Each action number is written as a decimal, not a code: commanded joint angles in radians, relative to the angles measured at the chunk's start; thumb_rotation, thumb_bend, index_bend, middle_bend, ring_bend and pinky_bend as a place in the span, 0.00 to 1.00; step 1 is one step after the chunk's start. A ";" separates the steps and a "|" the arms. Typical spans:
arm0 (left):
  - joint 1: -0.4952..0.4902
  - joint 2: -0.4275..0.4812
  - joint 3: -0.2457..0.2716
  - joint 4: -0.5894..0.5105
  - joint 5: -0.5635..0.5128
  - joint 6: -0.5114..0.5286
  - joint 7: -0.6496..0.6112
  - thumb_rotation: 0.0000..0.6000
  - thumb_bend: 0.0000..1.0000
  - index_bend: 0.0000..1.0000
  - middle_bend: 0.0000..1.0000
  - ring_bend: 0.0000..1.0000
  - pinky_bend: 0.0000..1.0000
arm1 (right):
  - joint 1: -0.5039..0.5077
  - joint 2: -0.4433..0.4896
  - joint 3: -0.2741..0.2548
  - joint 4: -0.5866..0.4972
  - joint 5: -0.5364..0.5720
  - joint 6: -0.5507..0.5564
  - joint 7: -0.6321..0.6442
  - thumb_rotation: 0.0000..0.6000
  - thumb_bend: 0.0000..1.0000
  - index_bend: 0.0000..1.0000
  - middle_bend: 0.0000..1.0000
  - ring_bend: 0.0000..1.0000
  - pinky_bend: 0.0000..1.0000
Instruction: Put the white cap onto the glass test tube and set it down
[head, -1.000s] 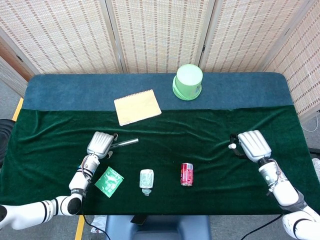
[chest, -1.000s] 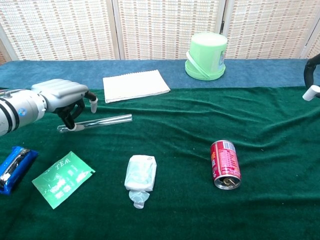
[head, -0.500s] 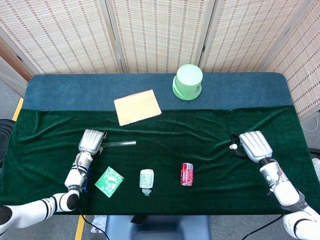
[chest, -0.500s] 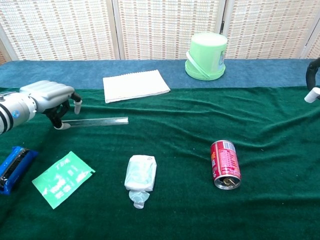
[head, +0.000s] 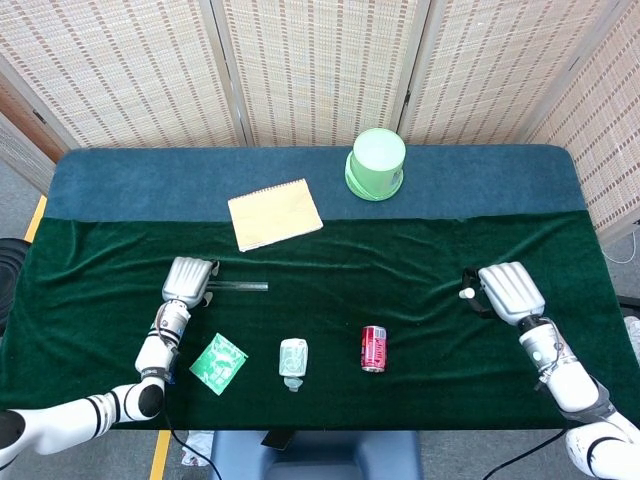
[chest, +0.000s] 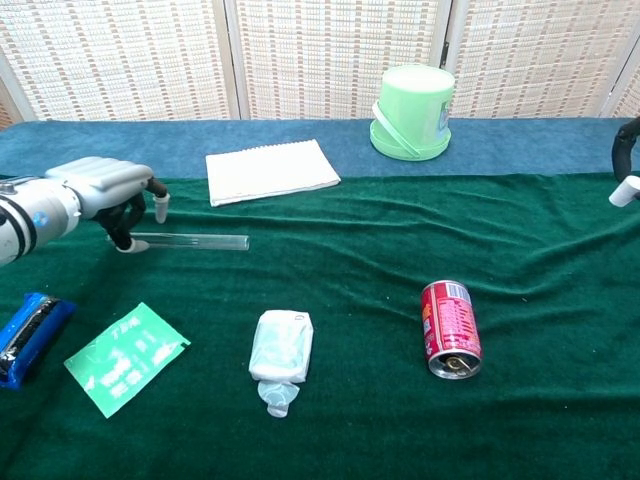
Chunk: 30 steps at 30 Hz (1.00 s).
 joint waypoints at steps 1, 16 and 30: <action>-0.016 -0.005 -0.017 -0.030 -0.027 -0.008 0.004 1.00 0.33 0.43 0.79 0.73 0.78 | -0.001 0.000 0.000 0.002 0.001 0.000 0.001 1.00 0.60 0.77 1.00 1.00 1.00; -0.081 -0.069 -0.039 0.010 -0.138 -0.013 0.072 1.00 0.34 0.46 0.81 0.74 0.78 | -0.003 -0.008 0.000 0.035 0.003 -0.015 0.031 1.00 0.60 0.77 1.00 1.00 1.00; -0.114 -0.098 -0.028 0.020 -0.164 -0.009 0.107 1.00 0.34 0.50 0.83 0.75 0.78 | -0.003 -0.015 -0.001 0.054 0.002 -0.026 0.046 1.00 0.60 0.77 1.00 1.00 1.00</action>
